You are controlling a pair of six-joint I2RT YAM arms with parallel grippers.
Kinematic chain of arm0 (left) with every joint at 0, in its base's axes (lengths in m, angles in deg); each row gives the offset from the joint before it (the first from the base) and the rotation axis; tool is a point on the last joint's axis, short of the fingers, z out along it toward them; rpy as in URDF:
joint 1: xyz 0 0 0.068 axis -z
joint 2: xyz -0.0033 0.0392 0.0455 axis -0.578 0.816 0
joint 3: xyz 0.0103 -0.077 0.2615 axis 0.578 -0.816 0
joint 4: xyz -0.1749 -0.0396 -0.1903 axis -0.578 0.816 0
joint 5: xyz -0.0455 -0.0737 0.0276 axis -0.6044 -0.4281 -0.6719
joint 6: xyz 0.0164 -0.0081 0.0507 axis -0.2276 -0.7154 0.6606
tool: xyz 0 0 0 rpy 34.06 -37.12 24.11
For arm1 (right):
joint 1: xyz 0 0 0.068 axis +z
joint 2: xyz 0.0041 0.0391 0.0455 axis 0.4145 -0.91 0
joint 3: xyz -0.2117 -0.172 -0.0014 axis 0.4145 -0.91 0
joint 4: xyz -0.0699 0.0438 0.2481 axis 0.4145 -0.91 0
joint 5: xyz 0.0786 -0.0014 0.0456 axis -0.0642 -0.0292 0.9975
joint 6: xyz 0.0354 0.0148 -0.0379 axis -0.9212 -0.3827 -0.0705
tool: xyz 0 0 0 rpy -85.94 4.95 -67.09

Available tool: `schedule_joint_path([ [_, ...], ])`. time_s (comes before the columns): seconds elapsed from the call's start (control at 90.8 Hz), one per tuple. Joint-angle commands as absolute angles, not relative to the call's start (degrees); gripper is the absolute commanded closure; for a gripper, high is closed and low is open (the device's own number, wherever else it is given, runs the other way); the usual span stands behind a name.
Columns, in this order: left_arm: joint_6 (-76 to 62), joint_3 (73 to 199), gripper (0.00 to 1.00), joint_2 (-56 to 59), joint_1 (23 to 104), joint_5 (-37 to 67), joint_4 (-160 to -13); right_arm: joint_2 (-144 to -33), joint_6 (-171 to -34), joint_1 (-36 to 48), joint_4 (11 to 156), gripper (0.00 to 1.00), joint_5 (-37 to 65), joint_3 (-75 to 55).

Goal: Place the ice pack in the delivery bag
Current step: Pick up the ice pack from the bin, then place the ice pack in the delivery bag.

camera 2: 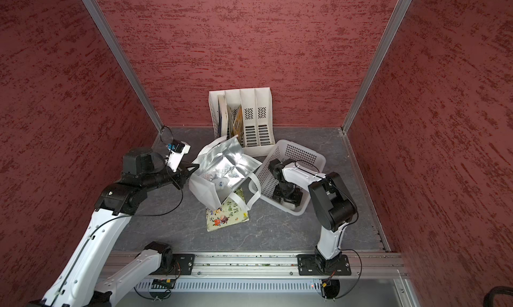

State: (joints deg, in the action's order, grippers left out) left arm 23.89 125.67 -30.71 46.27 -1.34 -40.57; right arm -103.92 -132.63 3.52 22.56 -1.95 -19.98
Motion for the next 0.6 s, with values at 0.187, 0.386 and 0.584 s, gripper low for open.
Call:
schedule_joint_path([
  [0.187, 25.5, 127.5, 1.00, -30.7, 46.6, -2.4, -41.2, -100.1, -126.7, 3.0, 35.2, 0.55, -10.3, -23.3],
  [0.386, 25.4, 127.4, 1.00, -30.1, 46.6, -2.3, -41.4, -87.8, -123.1, 3.0, 37.2, 0.61, -10.7, -23.2],
  [0.584, 25.1, 127.7, 1.00, -29.4, 46.6, -1.4, -41.9, -72.8, -118.4, 3.2, 43.4, 0.62, 0.7, -18.5],
])
